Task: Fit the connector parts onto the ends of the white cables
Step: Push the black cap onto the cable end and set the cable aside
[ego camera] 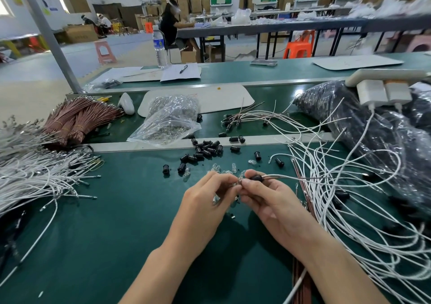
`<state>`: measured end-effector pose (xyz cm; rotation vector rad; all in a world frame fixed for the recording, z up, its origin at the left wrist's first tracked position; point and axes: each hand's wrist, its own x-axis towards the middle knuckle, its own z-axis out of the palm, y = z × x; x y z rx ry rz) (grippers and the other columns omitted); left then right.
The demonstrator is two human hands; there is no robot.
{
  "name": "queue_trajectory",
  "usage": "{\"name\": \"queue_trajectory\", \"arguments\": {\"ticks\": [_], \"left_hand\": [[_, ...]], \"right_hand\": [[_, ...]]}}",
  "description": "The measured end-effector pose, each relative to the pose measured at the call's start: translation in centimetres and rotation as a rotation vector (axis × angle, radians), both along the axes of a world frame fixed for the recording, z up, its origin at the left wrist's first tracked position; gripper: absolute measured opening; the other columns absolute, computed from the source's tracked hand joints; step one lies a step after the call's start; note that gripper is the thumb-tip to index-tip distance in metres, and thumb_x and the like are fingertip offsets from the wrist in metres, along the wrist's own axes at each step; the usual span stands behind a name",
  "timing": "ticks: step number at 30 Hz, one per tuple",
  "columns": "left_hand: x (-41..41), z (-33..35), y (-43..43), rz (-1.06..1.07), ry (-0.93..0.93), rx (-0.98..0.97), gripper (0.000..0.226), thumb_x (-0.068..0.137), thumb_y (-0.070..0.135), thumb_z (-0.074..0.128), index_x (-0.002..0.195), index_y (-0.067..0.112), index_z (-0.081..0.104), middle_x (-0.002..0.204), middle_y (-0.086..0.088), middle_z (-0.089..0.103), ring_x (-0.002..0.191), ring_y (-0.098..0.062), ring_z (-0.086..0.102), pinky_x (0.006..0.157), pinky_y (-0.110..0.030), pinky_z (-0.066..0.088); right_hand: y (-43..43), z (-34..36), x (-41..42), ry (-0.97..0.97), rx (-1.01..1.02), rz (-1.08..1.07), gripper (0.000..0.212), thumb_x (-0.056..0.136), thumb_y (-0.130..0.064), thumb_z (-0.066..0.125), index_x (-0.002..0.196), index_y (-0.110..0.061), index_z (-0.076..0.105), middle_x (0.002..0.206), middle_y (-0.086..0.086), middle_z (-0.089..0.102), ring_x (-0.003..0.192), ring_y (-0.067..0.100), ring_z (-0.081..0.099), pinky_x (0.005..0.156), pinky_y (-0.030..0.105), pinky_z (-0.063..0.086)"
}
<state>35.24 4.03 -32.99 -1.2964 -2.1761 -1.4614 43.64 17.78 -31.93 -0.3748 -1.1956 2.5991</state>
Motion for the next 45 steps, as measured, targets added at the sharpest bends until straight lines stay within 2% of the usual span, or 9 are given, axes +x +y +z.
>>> {"name": "queue_trajectory", "arguments": {"ticks": [5,9,19,24,30,37,42,45], "left_hand": [[0.07,0.2,-0.03,-0.008,0.045,-0.024,0.008,0.095,0.024,0.068,0.103,0.025,0.068,0.089,0.015,0.062,0.081,-0.002,0.062,0.075,-0.016,0.049],[0.12,0.22,0.02,-0.03,0.038,-0.016,0.016,0.093,0.017,0.07,0.108,0.021,0.07,0.091,0.015,0.063,0.085,0.0,0.064,0.078,-0.011,0.048],[-0.2,0.16,0.12,-0.019,0.015,0.012,0.018,0.088,0.012,0.075,0.106,0.015,0.075,0.091,0.011,0.07,0.085,-0.002,0.067,0.078,-0.018,0.053],[-0.09,0.21,-0.05,-0.036,0.043,-0.013,0.017,0.091,0.014,0.072,0.107,0.021,0.07,0.091,0.015,0.065,0.085,0.001,0.064,0.078,-0.009,0.047],[-0.18,0.15,0.1,-0.053,-0.012,0.018,0.015,0.093,0.023,0.066,0.106,0.019,0.072,0.091,0.014,0.066,0.085,-0.003,0.065,0.079,-0.012,0.048],[-0.17,0.17,0.27,-0.048,-0.003,0.028,0.012,0.095,0.027,0.062,0.105,0.026,0.067,0.092,0.017,0.064,0.086,-0.001,0.064,0.079,-0.008,0.045],[-0.19,0.15,0.19,-0.044,-0.002,0.013,0.01,0.096,0.03,0.06,0.105,0.029,0.065,0.094,0.016,0.065,0.087,-0.002,0.064,0.078,-0.009,0.046],[-0.02,0.25,0.24,-0.037,-0.017,0.033,0.01,0.094,0.029,0.062,0.104,0.031,0.066,0.093,0.015,0.067,0.087,-0.002,0.065,0.078,-0.008,0.045]], "right_hand": [[0.14,-0.15,-0.01,-0.004,0.012,-0.014,0.034,0.071,-0.009,0.074,0.104,-0.007,0.064,0.083,0.009,0.07,0.072,0.014,0.07,0.065,0.02,0.057],[0.28,-0.2,-0.11,-0.014,0.008,-0.06,0.032,0.069,-0.008,0.074,0.1,-0.008,0.064,0.076,0.005,0.069,0.066,0.011,0.069,0.06,0.019,0.056],[0.42,-0.44,0.08,-0.017,-0.002,-0.036,0.032,0.07,-0.006,0.074,0.101,-0.007,0.066,0.076,0.005,0.071,0.067,0.012,0.07,0.06,0.019,0.056],[0.47,-0.26,0.08,-0.015,0.003,-0.022,0.035,0.07,-0.009,0.075,0.104,-0.007,0.066,0.078,0.006,0.072,0.068,0.012,0.07,0.061,0.019,0.057],[0.76,0.12,0.35,-0.024,0.035,-0.004,0.032,0.07,-0.01,0.074,0.101,-0.008,0.068,0.078,0.007,0.071,0.067,0.011,0.069,0.061,0.019,0.057],[0.94,0.32,0.57,-0.007,0.078,-0.002,0.031,0.072,-0.01,0.074,0.102,-0.006,0.068,0.078,0.009,0.071,0.069,0.013,0.069,0.063,0.019,0.057],[0.86,0.4,0.56,-0.006,0.082,-0.01,0.021,0.071,-0.008,0.075,0.092,-0.009,0.073,0.078,0.01,0.07,0.067,0.014,0.069,0.061,0.019,0.056],[0.82,0.46,0.63,-0.006,0.093,-0.023,0.023,0.071,-0.008,0.075,0.093,-0.008,0.071,0.077,0.01,0.07,0.067,0.014,0.07,0.061,0.019,0.056]]}}
